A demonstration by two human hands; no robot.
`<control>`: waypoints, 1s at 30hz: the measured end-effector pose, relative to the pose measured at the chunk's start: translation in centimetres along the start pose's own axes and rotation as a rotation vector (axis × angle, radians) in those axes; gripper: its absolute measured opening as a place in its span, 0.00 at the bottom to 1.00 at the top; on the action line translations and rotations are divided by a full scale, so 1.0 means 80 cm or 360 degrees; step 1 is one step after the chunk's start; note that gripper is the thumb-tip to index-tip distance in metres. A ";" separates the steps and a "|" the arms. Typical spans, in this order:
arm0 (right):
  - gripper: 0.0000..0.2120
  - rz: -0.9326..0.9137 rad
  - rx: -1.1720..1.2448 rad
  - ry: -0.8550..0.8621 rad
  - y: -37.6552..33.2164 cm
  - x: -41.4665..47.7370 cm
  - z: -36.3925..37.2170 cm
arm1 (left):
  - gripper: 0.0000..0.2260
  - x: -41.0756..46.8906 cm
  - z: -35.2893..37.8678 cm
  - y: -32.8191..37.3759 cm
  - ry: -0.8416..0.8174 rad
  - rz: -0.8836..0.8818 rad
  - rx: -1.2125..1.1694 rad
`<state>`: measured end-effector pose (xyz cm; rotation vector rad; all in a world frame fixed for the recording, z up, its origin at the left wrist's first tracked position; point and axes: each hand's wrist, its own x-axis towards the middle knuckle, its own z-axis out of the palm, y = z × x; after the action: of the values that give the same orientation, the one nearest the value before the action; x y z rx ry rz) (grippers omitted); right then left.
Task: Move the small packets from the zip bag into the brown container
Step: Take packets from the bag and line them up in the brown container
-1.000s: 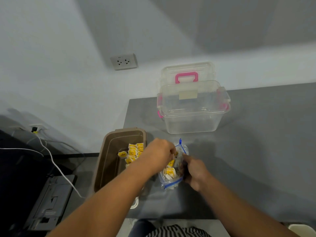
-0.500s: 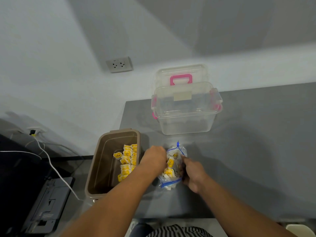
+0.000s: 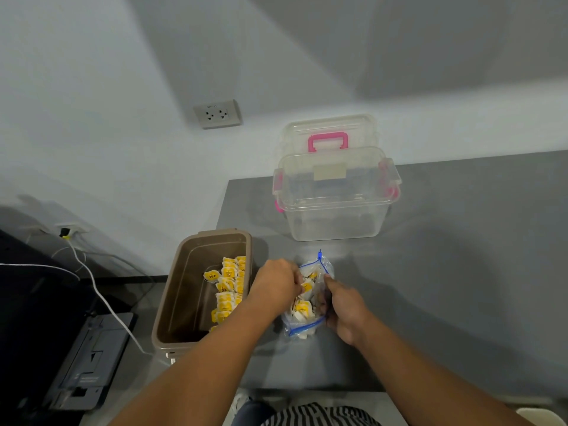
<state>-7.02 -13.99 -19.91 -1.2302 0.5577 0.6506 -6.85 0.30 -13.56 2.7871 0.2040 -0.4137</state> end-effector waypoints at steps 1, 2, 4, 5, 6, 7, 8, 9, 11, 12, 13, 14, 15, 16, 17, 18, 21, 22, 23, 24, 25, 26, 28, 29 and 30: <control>0.16 0.0003 0.0003 0.0001 0.000 0.000 0.000 | 0.04 0.000 -0.002 -0.001 0.0009 0.0007 -0.0043; 0.16 0.0011 -0.0008 0.0000 0.000 0.001 0.000 | 0.02 0.000 -0.003 -0.002 0.0010 0.0017 -0.0070; 0.16 0.0015 -0.0015 -0.0013 0.000 0.000 0.000 | 0.02 -0.001 -0.005 -0.002 0.0007 0.0037 -0.0088; 0.16 0.0012 -0.0014 -0.0023 0.000 0.000 0.000 | 0.02 -0.001 -0.006 -0.001 0.0010 0.0048 -0.0081; 0.16 0.0014 -0.0014 -0.0028 0.000 0.001 0.000 | 0.02 -0.002 -0.007 -0.001 0.0018 0.0058 -0.0065; 0.16 0.0013 -0.0007 -0.0033 0.000 0.001 0.000 | 0.01 -0.003 -0.008 -0.001 0.0035 0.0069 -0.0040; 0.16 0.0016 -0.0005 -0.0035 -0.001 0.000 0.000 | 0.02 -0.004 -0.008 0.000 0.0058 0.0081 -0.0016; 0.16 0.0016 0.0000 -0.0039 -0.001 0.000 0.000 | 0.02 -0.005 -0.009 -0.001 0.0076 0.0096 0.0006; 0.15 0.0020 0.0008 -0.0042 -0.002 0.000 0.001 | 0.04 -0.007 -0.011 -0.001 0.0104 0.0139 0.0045; 0.15 0.0026 0.0013 -0.0043 -0.002 0.000 0.002 | 0.05 -0.008 -0.013 -0.002 0.0114 0.0159 0.0054; 0.15 0.0020 0.0023 -0.0043 -0.002 0.000 0.002 | 0.05 -0.008 -0.015 -0.002 0.0121 0.0171 0.0037; 0.15 0.0014 0.0029 -0.0041 -0.002 0.000 0.003 | 0.05 -0.009 -0.018 -0.002 0.0131 0.0179 0.0004; 0.15 0.0009 0.0031 -0.0040 -0.003 -0.001 0.003 | 0.05 -0.009 -0.021 -0.003 0.0147 0.0186 -0.0026; 0.15 0.0012 0.0030 -0.0046 -0.003 -0.002 0.003 | 0.05 -0.010 -0.023 -0.003 0.0166 0.0194 -0.0047; 0.15 0.0014 0.0035 -0.0052 -0.004 -0.001 0.003 | 0.05 -0.011 -0.025 -0.004 0.0180 0.0207 -0.0062; 0.15 0.0015 0.0039 -0.0054 -0.003 -0.001 0.004 | 0.06 -0.012 -0.028 -0.005 0.0185 0.0225 -0.0072; 0.15 0.0011 0.0035 -0.0057 -0.003 0.000 0.004 | 0.04 -0.016 -0.037 -0.005 0.0170 0.0272 -0.0064; 0.14 0.0010 0.0036 -0.0056 -0.004 -0.001 0.005 | 0.04 -0.017 -0.039 -0.005 0.0177 0.0281 -0.0068; 0.14 0.0012 0.0038 -0.0051 -0.004 -0.001 0.006 | 0.04 -0.017 -0.042 -0.006 0.0185 0.0286 -0.0078; 0.15 0.0011 0.0027 -0.0047 -0.005 -0.001 0.007 | 0.04 -0.018 -0.044 -0.006 0.0191 0.0293 -0.0088; 0.15 0.0009 0.0013 -0.0043 -0.005 -0.001 0.007 | 0.04 -0.019 -0.047 -0.007 0.0192 0.0303 -0.0095; 0.15 0.0012 0.0001 -0.0037 -0.005 -0.001 0.008 | 0.04 -0.020 -0.049 -0.008 0.0188 0.0318 -0.0098; 0.15 0.0026 -0.0016 -0.0029 -0.005 0.000 0.009 | 0.04 -0.022 -0.058 -0.011 0.0182 0.0343 -0.0114; 0.15 0.0031 -0.0018 -0.0020 -0.005 0.000 0.010 | 0.04 -0.023 -0.064 -0.013 0.0193 0.0353 -0.0125; 0.15 0.0031 -0.0016 -0.0010 -0.006 0.000 0.010 | 0.04 -0.024 -0.072 -0.016 0.0212 0.0355 -0.0140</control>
<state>-6.65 -13.32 -19.41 -1.2331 0.5625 0.6745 -7.40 3.21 -8.08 2.7129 -0.0577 -0.1615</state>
